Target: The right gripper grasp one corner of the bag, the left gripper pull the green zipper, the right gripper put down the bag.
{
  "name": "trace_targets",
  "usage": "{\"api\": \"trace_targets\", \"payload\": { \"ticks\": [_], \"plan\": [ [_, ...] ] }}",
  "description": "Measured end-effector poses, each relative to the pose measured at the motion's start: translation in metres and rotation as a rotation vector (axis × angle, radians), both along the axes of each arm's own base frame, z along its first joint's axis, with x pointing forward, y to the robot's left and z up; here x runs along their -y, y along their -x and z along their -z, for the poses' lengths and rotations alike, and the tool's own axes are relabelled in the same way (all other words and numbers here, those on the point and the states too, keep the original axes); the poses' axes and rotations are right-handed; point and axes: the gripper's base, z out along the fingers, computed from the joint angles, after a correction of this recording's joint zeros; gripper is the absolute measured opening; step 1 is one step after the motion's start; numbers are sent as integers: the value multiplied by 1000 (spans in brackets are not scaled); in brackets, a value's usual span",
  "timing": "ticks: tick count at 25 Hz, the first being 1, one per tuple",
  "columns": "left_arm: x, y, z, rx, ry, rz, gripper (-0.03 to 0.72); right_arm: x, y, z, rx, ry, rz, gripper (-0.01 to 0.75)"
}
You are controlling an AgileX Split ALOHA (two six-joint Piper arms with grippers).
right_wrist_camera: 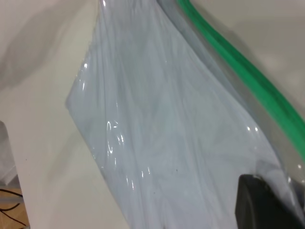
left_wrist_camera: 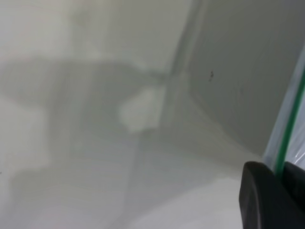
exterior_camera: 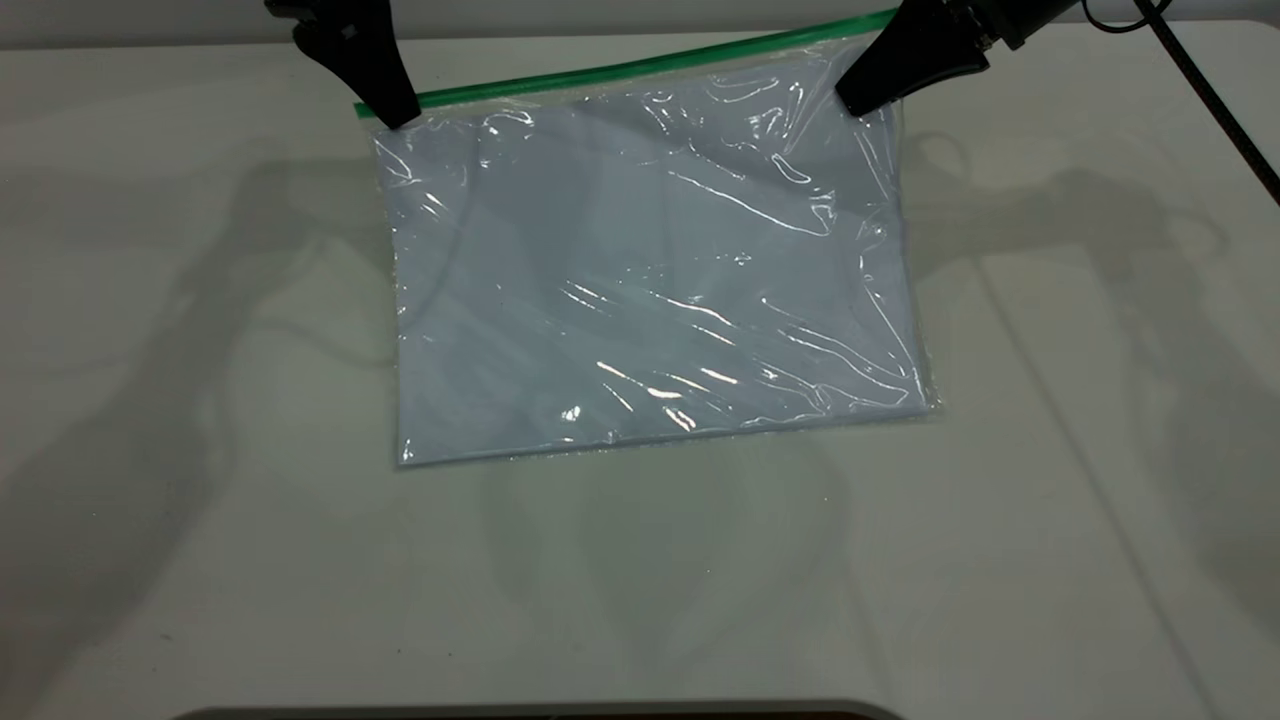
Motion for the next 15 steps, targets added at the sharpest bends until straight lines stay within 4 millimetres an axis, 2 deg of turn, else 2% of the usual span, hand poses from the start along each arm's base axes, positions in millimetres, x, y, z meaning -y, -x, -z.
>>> {"api": "trace_targets", "payload": {
  "ticks": [2,4,10,12,15],
  "plan": [
    [0,0,0,0,1,-2,87,2,0,1,2,12,1,98],
    [-2,0,0,0,-4,-4,142,5,-1,2,7,25,6,172],
    [-5,-3,-4,-2,-8,-57,401,9,-4,2,-32,37,84,463],
    [-5,-7,-11,1,-14,-136,484,11,-8,0,-37,70,113,543],
    [-8,-17,-30,36,-44,-273,559,17,-21,-16,-22,155,153,596]
  ]
}}
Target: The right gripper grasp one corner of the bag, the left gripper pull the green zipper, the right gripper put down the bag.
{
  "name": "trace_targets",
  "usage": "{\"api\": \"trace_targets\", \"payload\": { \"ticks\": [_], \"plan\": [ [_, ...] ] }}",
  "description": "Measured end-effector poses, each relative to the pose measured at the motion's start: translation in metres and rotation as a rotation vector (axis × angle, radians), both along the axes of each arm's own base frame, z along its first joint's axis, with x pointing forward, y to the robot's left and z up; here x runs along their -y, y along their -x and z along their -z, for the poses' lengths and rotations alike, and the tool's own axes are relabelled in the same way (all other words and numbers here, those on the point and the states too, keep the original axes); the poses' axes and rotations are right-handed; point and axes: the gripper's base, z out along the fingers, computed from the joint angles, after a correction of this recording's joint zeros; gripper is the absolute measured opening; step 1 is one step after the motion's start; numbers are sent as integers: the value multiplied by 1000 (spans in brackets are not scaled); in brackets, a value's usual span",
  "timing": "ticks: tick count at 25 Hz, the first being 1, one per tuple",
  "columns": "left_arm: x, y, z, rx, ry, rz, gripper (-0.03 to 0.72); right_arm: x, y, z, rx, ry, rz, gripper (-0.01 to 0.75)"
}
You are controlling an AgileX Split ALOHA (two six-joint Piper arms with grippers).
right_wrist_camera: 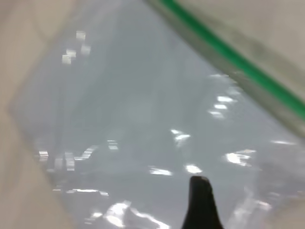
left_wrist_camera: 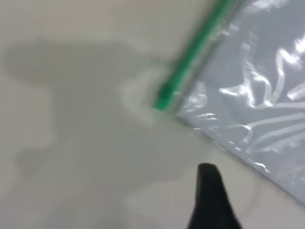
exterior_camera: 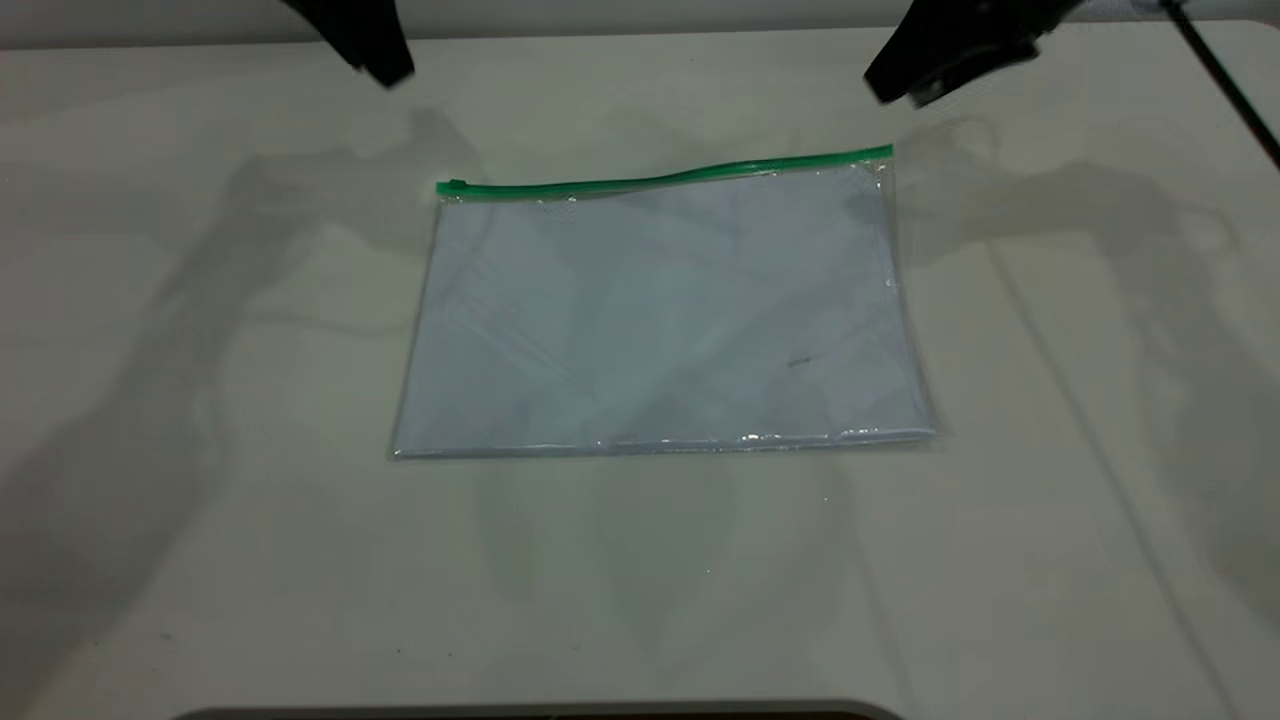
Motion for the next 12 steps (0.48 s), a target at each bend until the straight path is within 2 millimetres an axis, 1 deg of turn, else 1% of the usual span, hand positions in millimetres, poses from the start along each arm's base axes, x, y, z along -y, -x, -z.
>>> {"api": "trace_targets", "payload": {
  "ticks": [2,5,6,8,11,12],
  "plan": [
    [-3,-7,-20,52,-29,-90,577,5,-10,-19,11,63,34,597],
    [-8,-15,-63,161,-51,-230,582,11,-23,-65,51,142,71,580],
    [-10,-16,-77,195,-53,-274,583,13,-26,-86,76,166,81,574],
    [-13,-15,-113,275,-38,-347,585,18,-32,-128,163,201,132,569],
    [-17,-6,-157,360,-21,-412,586,24,-31,-180,268,234,230,564],
    [-18,-2,-170,382,-16,-427,586,25,-29,-193,288,239,258,564]
  ]
}}
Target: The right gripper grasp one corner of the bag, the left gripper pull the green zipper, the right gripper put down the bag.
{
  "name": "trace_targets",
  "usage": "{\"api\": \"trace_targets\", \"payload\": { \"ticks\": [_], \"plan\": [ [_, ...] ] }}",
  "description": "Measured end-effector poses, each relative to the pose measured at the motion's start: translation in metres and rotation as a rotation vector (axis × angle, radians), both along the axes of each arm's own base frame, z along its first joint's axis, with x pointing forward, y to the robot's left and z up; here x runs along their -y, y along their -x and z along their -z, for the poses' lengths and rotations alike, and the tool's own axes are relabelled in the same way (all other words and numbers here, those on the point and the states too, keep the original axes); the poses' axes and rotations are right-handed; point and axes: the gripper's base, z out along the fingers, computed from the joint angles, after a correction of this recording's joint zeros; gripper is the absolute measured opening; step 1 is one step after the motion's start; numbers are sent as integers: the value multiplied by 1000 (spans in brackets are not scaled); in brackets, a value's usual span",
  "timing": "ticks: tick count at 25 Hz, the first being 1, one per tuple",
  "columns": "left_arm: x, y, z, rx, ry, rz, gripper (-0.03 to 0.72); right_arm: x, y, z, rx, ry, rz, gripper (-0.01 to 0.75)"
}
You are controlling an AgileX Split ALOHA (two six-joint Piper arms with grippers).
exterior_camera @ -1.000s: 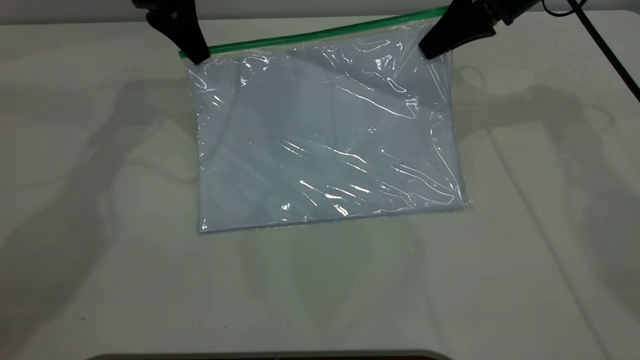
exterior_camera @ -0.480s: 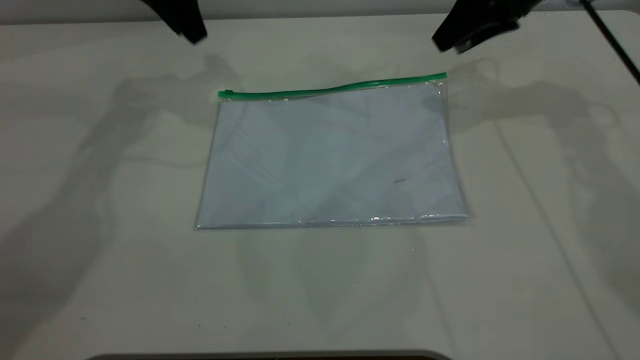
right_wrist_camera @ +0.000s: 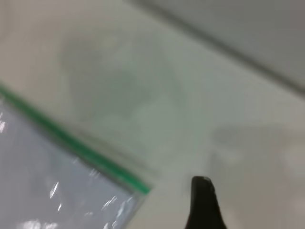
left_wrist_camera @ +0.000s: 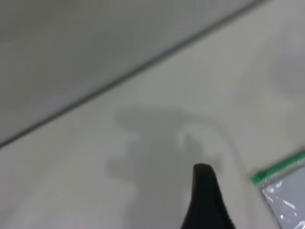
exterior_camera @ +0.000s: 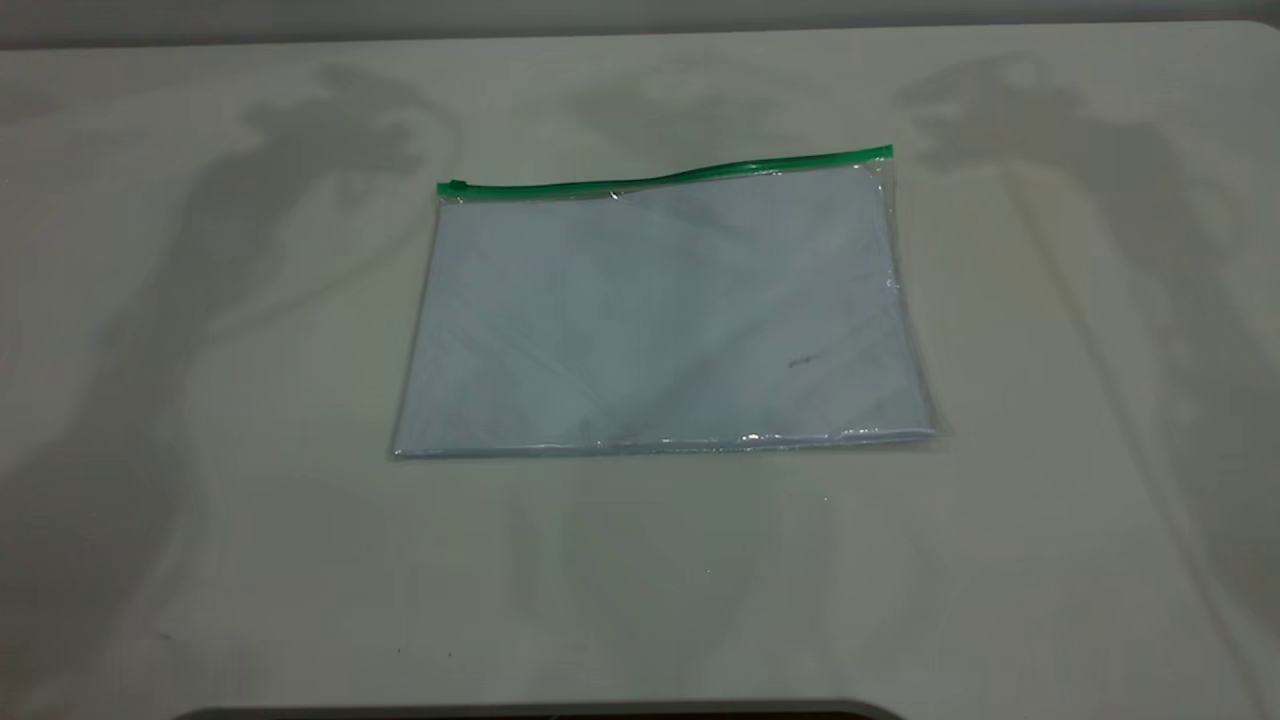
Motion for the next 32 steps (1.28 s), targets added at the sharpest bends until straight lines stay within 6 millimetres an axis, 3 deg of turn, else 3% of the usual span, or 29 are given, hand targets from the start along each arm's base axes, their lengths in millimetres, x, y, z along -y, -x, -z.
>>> {"api": "trace_targets", "payload": {
  "ticks": [8,15,20,23,27,32],
  "plan": [
    [-16,35,-83,156,-7,-160,586,7,37,-90,134,-4,119,564],
    [-25,96,-145,207,13,-171,586,9,103,-150,166,-6,128,564],
    [-33,154,-171,201,9,-172,586,10,176,-198,232,-28,127,564],
    [-39,193,-186,223,13,-173,586,9,224,-217,264,-52,126,564],
    [-46,245,-202,261,27,-180,586,9,285,-224,286,-73,117,564],
    [-56,309,-211,306,77,-224,586,10,363,-214,317,-81,105,564]
  ]
}}
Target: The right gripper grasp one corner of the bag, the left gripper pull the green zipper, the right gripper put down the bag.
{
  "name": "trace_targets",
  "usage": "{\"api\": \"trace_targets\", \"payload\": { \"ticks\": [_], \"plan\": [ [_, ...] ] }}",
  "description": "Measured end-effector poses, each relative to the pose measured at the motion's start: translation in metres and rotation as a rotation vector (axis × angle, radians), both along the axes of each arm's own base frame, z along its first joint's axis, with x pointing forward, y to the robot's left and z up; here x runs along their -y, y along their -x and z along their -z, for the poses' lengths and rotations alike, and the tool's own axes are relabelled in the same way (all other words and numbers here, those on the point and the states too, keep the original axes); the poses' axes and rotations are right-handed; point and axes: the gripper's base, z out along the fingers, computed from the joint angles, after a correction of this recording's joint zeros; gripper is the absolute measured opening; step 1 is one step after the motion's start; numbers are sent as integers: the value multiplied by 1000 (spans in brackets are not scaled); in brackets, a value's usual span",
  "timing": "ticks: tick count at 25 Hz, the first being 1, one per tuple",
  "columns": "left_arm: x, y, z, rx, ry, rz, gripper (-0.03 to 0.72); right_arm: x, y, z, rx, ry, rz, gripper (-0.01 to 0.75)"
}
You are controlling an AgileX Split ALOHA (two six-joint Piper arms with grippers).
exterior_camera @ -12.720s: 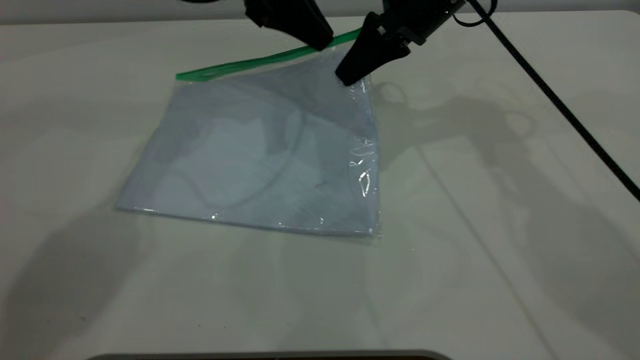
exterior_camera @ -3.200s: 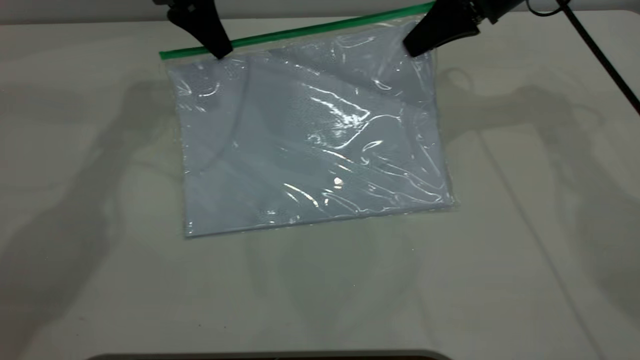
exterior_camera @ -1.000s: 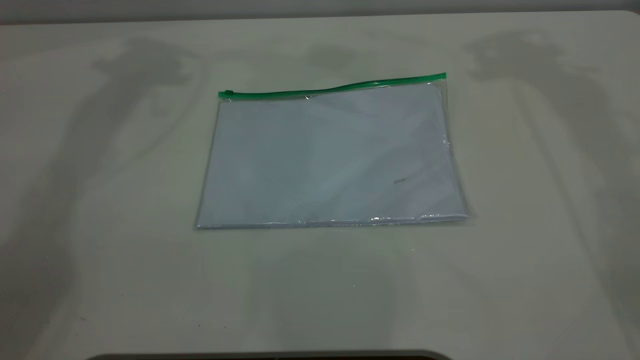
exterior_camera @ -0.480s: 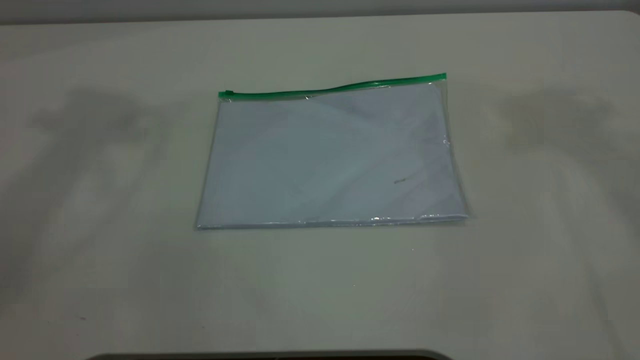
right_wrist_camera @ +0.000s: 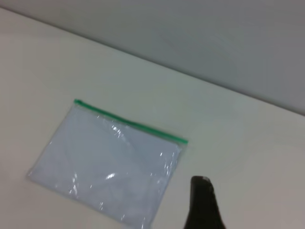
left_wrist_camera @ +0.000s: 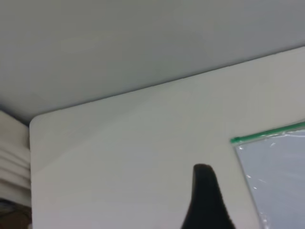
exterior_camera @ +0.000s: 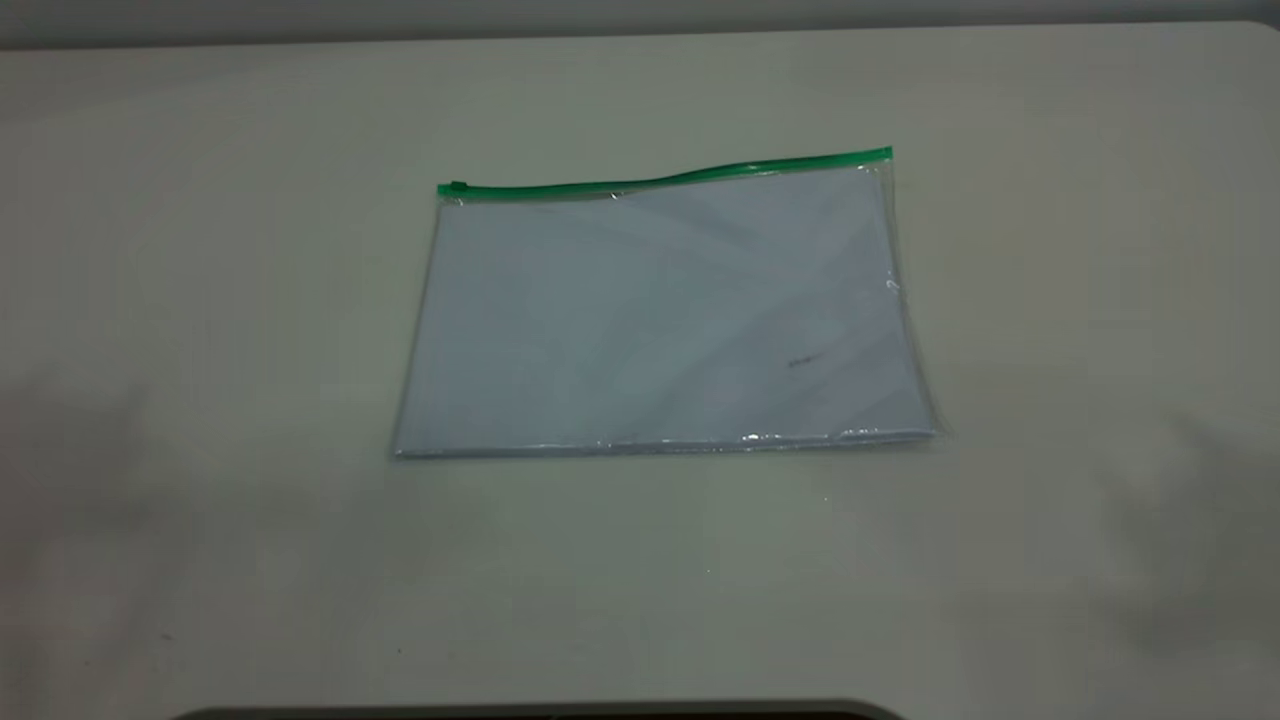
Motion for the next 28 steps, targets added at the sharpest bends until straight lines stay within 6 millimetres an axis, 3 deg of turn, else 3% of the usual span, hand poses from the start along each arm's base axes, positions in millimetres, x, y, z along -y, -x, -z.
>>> {"api": "trace_targets", "payload": {
  "ticks": [3,6,15,22,28],
  "plan": [
    [-5,37,3,18,41,-26,586,0,42,15,15,-10,-9,564],
    [-9,69,19,9,53,-25,586,-1,73,37,11,-31,-22,564],
    [-20,145,91,-38,33,-15,586,-1,126,111,-40,-43,-29,564],
    [-21,182,158,-85,60,12,586,-1,161,158,-1,-47,-31,564],
    [-21,199,209,-122,63,44,586,0,184,184,71,-47,-34,564]
  ]
}}
